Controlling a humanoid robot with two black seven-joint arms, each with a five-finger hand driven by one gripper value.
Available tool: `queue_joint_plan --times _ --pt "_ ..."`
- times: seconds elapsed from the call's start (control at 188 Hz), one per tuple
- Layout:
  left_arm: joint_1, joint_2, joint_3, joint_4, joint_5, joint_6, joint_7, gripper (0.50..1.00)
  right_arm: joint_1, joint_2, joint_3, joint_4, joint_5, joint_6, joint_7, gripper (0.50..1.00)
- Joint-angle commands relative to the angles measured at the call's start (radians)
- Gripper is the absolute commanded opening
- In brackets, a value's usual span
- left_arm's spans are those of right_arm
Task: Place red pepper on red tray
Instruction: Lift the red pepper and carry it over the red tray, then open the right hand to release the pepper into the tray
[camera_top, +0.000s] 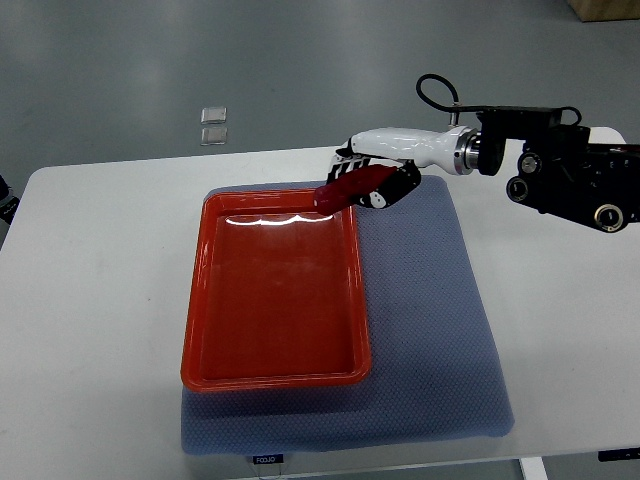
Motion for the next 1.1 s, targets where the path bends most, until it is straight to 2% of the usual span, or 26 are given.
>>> queue_joint_plan --times 0.0,0.33,0.505,0.553,0.643,0.707,0.728,1.095 --pt "0.0 0.0 0.0 0.0 0.0 0.0 0.0 1.0 -0.004 0.082 0.013 -0.044 0.004 -0.011 -0.002 0.56" --pt "0.0 0.0 0.0 0.0 0.0 0.0 0.0 1.0 -0.099 0.294 0.012 -0.188 -0.005 -0.018 -0.002 0.57" --pt "0.0 0.0 0.0 0.0 0.0 0.0 0.0 1.0 -0.176 0.343 0.013 -0.239 -0.007 -0.031 -0.002 0.582" --pt "0.0 0.0 0.0 0.0 0.0 0.0 0.0 1.0 -0.188 0.351 0.015 -0.253 -0.008 -0.037 -0.002 0.623" --pt "0.0 0.0 0.0 0.0 0.0 -0.001 0.0 1.0 -0.199 0.36 0.015 -0.276 -0.008 -0.058 -0.002 0.782" --pt "0.0 0.0 0.0 0.0 0.0 0.0 0.0 1.0 -0.2 0.36 0.015 -0.28 -0.007 -0.058 -0.002 0.862" --pt "0.0 0.0 0.0 0.0 0.0 0.0 0.0 1.0 -0.2 0.359 0.013 -0.28 -0.005 -0.058 -0.002 0.874" --pt "0.0 0.0 0.0 0.0 0.0 0.0 0.0 1.0 -0.19 0.349 0.021 -0.276 0.005 -0.054 0.0 0.905"
